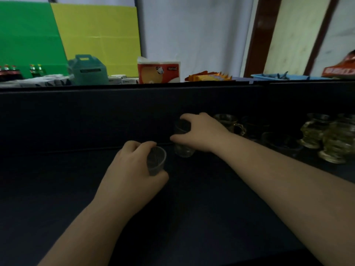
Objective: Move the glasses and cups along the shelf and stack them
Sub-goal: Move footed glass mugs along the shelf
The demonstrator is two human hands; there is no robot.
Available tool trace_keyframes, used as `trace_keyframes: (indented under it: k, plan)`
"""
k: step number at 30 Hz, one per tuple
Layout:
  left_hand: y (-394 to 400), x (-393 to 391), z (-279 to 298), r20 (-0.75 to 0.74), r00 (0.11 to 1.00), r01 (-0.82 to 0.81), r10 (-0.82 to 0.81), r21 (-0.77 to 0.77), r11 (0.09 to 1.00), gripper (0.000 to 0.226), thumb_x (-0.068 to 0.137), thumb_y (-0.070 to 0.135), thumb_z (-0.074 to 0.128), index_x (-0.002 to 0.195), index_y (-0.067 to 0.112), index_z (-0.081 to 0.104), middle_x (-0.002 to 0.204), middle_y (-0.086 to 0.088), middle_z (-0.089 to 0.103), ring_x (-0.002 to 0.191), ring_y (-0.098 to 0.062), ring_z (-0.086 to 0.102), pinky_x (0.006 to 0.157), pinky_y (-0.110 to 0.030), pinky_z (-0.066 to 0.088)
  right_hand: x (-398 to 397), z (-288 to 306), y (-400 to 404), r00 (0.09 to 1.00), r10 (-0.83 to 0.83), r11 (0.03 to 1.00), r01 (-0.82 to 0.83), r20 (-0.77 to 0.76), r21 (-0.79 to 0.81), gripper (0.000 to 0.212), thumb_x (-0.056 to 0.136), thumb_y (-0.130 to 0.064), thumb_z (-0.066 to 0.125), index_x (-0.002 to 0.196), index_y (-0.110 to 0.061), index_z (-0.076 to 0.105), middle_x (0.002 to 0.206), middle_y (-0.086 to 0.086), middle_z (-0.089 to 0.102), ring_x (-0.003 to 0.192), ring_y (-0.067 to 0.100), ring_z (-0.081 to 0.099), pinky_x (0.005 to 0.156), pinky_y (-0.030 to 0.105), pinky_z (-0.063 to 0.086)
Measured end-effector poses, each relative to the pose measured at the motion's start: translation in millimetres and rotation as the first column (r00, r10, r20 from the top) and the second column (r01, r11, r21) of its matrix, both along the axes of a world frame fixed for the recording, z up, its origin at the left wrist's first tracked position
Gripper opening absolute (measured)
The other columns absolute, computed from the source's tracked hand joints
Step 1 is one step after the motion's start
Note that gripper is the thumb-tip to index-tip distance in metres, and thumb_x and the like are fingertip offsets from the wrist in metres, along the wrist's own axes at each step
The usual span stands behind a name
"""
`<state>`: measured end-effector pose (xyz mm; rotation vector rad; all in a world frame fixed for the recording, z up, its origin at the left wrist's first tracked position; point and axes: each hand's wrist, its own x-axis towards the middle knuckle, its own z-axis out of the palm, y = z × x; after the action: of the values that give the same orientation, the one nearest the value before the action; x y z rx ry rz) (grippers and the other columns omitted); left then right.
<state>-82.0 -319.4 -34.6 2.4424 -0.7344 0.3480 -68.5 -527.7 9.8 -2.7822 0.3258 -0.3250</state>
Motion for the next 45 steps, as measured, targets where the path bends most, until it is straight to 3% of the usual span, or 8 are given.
trace_keyframes:
  k: [10, 15, 22, 29, 36, 45]
  plan:
    - [-39.5, -56.6, 24.8, 0.115, 0.979, 0.178, -0.168, -0.079, 0.981, 0.075, 0.071, 0.053, 0.062, 0.142, 0.036, 0.042, 0.124, 0.02, 0.038, 0.108, -0.004, 0.046, 0.086, -0.03, 0.046, -149.2, 28.3, -34.6, 0.93, -0.071, 0.995, 0.04, 0.36, 0.091, 0.084, 0.069, -0.082, 0.06, 0.142, -0.042, 0.043, 0.116, -0.01, 0.047, 0.098, 0.008, 0.055, 0.08, 0.027, 0.05]
    - [-101.3, -114.6, 35.0, 0.213, 0.924, 0.344, -0.318, -0.097, 0.934, 0.071, 0.072, 0.055, 0.061, 0.139, 0.034, 0.047, 0.121, 0.022, 0.041, 0.104, -0.002, 0.048, 0.08, -0.024, 0.042, -246.6, 18.8, -86.2, 0.877, -0.169, 0.982, 0.112, 0.45, 0.151, 0.083, 0.065, -0.079, 0.063, 0.14, -0.046, 0.048, 0.108, -0.021, 0.048, 0.098, -0.006, 0.05, 0.075, 0.012, 0.037]
    - [-220.0, -197.9, 29.2, 0.247, 0.806, 0.564, -0.538, -0.045, 0.825, 0.071, 0.075, 0.056, 0.059, 0.141, 0.033, 0.046, 0.126, 0.022, 0.04, 0.113, -0.004, 0.045, 0.091, -0.028, 0.046, -378.7, -5.2, -179.2, 0.795, -0.397, 0.917, 0.321, 0.458, 0.237, 0.079, 0.062, -0.078, 0.065, 0.135, -0.048, 0.052, 0.108, -0.021, 0.049, 0.093, -0.004, 0.053, 0.076, 0.02, 0.042]
    - [-336.5, -270.0, 6.6, 0.205, 0.732, 0.669, -0.65, -0.034, 0.742, 0.07, 0.08, 0.05, 0.067, 0.142, 0.037, 0.04, 0.126, 0.027, 0.035, 0.115, 0.0, 0.039, 0.092, -0.022, 0.041, -473.9, -28.5, -282.2, 0.722, -0.523, 0.852, 0.456, 0.452, 0.257, 0.085, 0.056, -0.082, 0.064, 0.132, -0.045, 0.055, 0.103, -0.017, 0.05, 0.088, -0.001, 0.053, 0.075, 0.025, 0.044]
    - [-407.6, -297.3, -2.5, 0.178, 0.727, 0.676, -0.663, -0.016, 0.737, 0.066, 0.079, 0.045, 0.068, 0.141, 0.038, 0.044, 0.129, 0.025, 0.038, 0.117, -0.003, 0.041, 0.095, -0.029, 0.045, -508.6, -32.0, -353.6, 0.68, -0.561, 0.827, 0.483, 0.472, 0.288, 0.081, 0.06, -0.074, 0.07, 0.133, -0.043, 0.056, 0.105, -0.014, 0.051, 0.089, 0.003, 0.055, 0.075, 0.023, 0.044]
    - [-523.6, -302.1, -10.1, 0.13, 0.694, 0.719, -0.708, -0.07, 0.691, 0.066, 0.081, 0.045, 0.066, 0.141, 0.038, 0.042, 0.129, 0.024, 0.035, 0.118, -0.002, 0.039, 0.093, -0.02, 0.038, -509.7, -33.3, -437.1, 0.65, -0.588, 0.806, 0.521, 0.482, 0.28, 0.086, 0.058, -0.079, 0.067, 0.135, -0.044, 0.055, 0.106, -0.017, 0.05, 0.091, 0.0, 0.054, 0.078, 0.027, 0.046]
